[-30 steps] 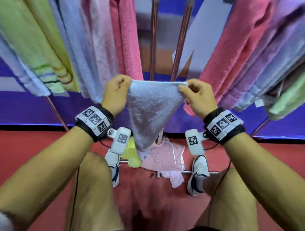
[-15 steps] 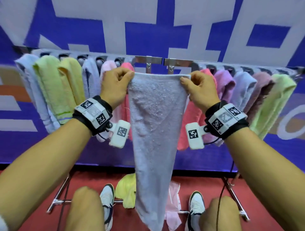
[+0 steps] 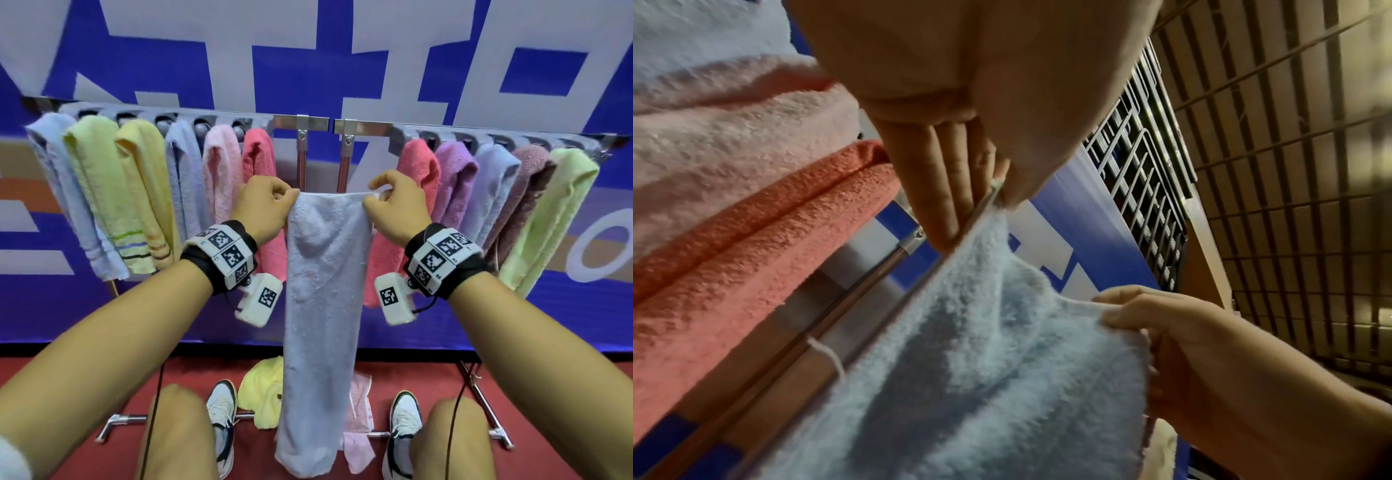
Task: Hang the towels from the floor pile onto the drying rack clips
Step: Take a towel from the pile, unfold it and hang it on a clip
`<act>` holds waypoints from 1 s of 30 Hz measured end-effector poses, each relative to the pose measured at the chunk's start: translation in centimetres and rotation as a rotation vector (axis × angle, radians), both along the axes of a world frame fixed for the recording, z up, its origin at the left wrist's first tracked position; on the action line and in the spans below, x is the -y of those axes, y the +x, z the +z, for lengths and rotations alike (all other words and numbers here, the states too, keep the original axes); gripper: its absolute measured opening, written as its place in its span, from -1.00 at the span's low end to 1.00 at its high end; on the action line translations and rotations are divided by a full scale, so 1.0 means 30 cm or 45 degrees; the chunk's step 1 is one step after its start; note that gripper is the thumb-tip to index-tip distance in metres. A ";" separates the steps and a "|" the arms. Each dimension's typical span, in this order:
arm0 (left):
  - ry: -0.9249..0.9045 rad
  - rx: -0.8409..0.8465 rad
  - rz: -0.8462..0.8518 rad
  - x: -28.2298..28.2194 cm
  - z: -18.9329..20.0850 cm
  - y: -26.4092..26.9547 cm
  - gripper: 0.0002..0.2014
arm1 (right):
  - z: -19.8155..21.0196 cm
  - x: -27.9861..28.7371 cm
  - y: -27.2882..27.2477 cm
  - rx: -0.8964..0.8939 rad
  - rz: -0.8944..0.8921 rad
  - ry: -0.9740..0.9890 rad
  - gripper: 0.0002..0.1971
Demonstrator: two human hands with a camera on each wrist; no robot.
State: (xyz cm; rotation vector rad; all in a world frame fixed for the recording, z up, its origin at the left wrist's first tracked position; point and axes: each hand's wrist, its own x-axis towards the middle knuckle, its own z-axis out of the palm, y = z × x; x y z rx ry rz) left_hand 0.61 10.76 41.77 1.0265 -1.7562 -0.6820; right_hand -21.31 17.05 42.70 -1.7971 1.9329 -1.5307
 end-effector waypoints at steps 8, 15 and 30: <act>-0.037 -0.062 -0.207 -0.109 0.013 -0.101 -0.84 | 0.035 -0.069 0.132 -0.006 0.483 0.125 -0.87; 0.072 -0.241 -0.353 -0.136 0.032 -0.100 -0.81 | 0.059 -0.079 0.115 0.150 0.664 0.179 -0.79; -0.132 0.006 -0.459 -0.113 0.018 -0.062 -0.74 | 0.059 -0.053 0.133 -0.221 0.341 0.015 -0.86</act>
